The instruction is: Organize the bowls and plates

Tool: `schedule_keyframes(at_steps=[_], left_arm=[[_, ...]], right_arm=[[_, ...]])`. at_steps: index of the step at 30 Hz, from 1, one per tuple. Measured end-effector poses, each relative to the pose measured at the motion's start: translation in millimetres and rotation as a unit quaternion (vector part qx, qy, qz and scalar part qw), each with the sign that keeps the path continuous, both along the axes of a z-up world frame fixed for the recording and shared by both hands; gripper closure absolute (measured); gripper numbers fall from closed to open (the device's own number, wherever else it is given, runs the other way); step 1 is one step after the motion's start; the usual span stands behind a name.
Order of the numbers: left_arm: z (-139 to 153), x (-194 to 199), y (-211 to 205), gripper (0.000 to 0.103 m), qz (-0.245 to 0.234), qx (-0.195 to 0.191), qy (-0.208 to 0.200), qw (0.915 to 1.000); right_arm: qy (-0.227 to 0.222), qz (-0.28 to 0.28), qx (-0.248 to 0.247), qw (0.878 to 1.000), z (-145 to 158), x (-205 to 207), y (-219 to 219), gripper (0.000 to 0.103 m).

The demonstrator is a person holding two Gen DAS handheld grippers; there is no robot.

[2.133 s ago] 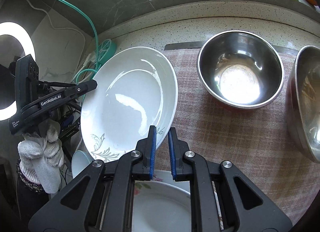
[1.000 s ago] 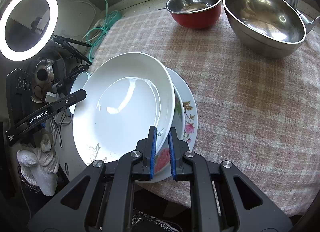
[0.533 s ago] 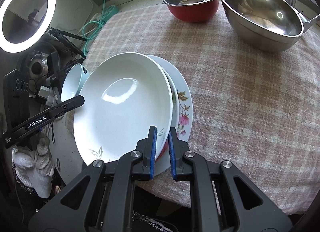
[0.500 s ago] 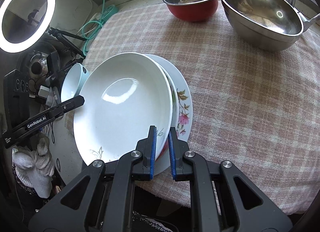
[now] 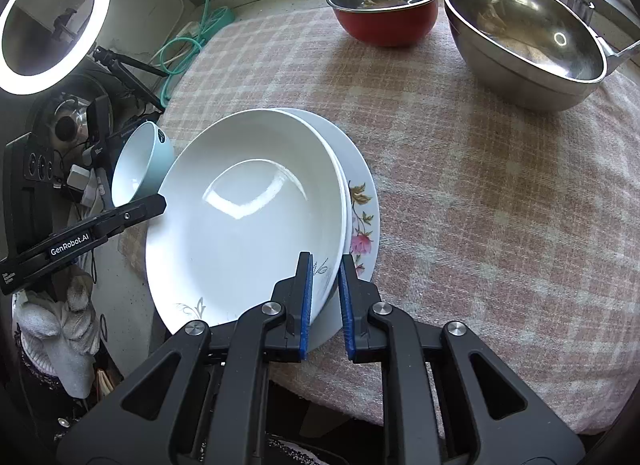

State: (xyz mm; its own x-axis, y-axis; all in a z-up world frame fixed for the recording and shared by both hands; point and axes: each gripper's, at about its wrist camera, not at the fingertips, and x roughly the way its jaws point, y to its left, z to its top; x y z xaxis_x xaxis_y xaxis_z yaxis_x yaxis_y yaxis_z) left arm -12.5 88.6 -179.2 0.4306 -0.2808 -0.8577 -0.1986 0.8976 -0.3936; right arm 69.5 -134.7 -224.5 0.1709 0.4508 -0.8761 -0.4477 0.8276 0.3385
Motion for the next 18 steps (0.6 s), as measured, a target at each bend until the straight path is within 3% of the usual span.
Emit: schedule_keyframes(at_steps=[9, 18], left_arm=[[3.7, -0.6, -0.8, 0.094, 0.003, 0.011, -0.004, 0.9999], [17.0, -1.6, 1.3, 0.094, 0.013, 0.012, -0.018, 0.9997]], right_arm=[[-0.038, 0.026, -0.041, 0.998, 3.2, -7.2, 11.5, 0.082], [-0.039, 0.02, -0.02, 0.999, 6.9, -4.4, 1.7, 0.081]])
